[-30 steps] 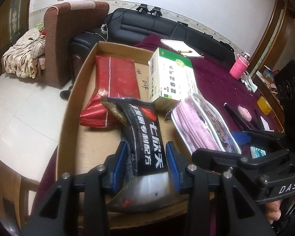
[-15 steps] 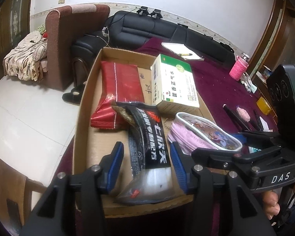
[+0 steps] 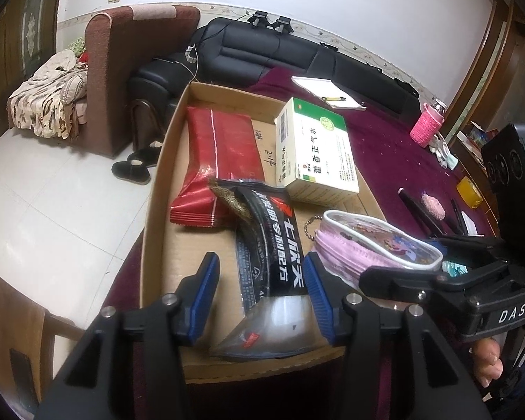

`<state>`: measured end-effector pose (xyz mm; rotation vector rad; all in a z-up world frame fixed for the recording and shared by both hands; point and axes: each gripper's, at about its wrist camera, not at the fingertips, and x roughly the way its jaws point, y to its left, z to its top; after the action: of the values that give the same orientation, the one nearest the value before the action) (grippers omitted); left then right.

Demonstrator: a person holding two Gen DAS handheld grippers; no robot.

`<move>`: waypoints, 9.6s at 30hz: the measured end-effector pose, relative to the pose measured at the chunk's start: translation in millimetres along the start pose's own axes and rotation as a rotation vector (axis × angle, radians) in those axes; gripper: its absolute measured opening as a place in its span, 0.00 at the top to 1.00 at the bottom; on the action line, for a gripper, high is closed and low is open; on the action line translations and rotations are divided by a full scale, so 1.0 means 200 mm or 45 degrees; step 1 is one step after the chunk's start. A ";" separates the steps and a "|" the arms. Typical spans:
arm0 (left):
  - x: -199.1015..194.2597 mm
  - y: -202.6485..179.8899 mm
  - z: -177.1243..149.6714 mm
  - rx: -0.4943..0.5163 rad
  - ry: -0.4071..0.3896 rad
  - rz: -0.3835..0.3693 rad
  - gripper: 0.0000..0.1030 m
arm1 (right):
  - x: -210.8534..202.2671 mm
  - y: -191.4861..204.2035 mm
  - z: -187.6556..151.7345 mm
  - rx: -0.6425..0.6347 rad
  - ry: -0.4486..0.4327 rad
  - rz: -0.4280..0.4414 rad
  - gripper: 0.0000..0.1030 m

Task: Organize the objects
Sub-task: 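Lower the snack bag and pencil case into the cardboard box, then open both tools to release the bag and pencil case in the box, then grasp a black marker with left tool while right tool grasps pink fluffy pom-pom, then lift the marker and pom-pom and carry both toward the cardboard box, then lower the marker and pom-pom into the cardboard box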

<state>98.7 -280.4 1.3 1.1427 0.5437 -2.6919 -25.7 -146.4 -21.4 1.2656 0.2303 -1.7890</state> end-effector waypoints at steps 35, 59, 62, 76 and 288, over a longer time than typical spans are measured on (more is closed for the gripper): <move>-0.03 0.03 0.00 -0.040 -0.015 -0.027 0.52 | -0.25 -0.16 0.00 0.188 -0.043 0.181 0.15; -0.05 0.02 0.01 -0.037 -0.023 -0.023 0.47 | -0.15 -0.19 -0.08 0.267 0.016 0.399 0.15; -0.04 0.00 0.01 -0.028 -0.020 -0.030 0.47 | -0.21 -0.21 -0.08 0.277 -0.022 0.399 0.15; -0.06 -0.26 0.00 0.214 -0.003 0.011 0.31 | -0.62 -0.58 -0.17 0.379 -0.273 0.299 0.15; 0.30 0.19 0.53 -0.165 0.052 -0.048 0.84 | 0.06 0.09 0.41 0.091 -0.125 0.102 0.54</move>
<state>-1.4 -358.3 16.7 1.1656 0.7419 -2.6257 -66.1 -212.4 12.0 1.2155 0.0600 -1.7986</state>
